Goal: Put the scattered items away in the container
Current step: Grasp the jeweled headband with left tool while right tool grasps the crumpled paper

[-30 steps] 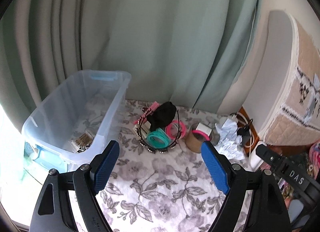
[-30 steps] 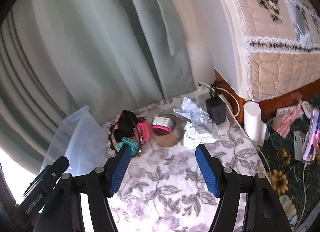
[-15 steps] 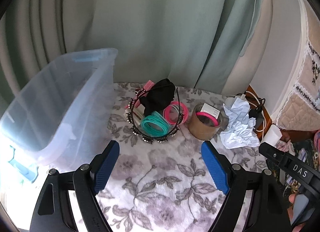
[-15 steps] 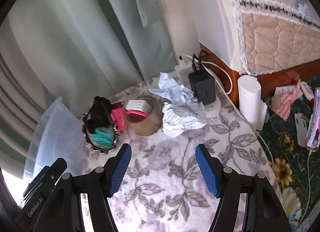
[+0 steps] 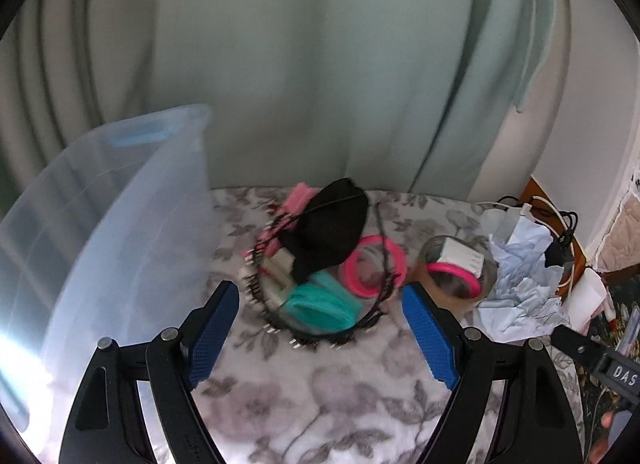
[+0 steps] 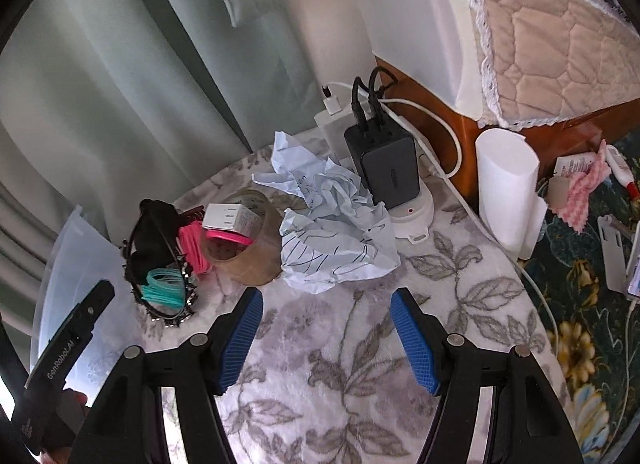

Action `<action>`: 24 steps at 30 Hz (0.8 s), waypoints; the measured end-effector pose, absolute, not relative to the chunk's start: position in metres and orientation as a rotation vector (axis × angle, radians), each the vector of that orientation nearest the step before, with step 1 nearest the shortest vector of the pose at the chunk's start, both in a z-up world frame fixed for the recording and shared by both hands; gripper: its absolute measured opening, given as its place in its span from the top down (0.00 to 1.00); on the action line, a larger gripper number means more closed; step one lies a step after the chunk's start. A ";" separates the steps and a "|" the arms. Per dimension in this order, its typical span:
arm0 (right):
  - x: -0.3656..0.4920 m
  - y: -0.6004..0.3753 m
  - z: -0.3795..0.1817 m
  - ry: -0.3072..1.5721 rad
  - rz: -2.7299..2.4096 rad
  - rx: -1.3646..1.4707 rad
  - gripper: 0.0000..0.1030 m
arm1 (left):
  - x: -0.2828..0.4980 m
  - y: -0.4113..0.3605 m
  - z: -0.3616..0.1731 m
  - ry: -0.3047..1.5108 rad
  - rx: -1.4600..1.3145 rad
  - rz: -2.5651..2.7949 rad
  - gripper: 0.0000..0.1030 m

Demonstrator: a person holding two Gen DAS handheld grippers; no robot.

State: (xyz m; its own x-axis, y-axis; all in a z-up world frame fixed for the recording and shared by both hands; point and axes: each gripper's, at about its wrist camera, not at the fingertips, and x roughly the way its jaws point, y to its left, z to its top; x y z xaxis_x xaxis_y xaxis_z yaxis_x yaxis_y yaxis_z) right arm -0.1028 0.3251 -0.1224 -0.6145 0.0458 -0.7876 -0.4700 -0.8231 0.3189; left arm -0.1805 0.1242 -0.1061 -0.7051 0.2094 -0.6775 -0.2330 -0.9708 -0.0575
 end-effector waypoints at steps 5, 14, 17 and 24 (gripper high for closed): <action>-0.111 0.328 -0.129 0.748 2.465 -1.196 0.32 | -0.192 0.153 -0.117 0.106 -1.042 2.628 0.18; -0.120 0.338 -0.140 0.770 2.444 -1.193 0.30 | -0.214 0.180 -0.138 0.160 -1.045 2.594 0.18; -0.127 0.339 -0.143 0.761 2.452 -1.200 0.28 | -0.220 0.187 -0.147 0.163 -1.062 2.583 0.18; -0.141 0.344 -0.151 0.835 2.453 -1.175 0.20 | -0.228 0.197 -0.158 0.167 -1.052 2.566 0.23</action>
State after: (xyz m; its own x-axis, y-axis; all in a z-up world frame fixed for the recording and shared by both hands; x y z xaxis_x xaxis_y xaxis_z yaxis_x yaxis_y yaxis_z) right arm -0.1410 0.3442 -0.1512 -0.6228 0.0143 -0.7822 -0.4886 -0.7880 0.3746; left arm -0.2280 0.1966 -0.1582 -0.6576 0.2837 -0.6979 -0.3720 -0.9279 -0.0267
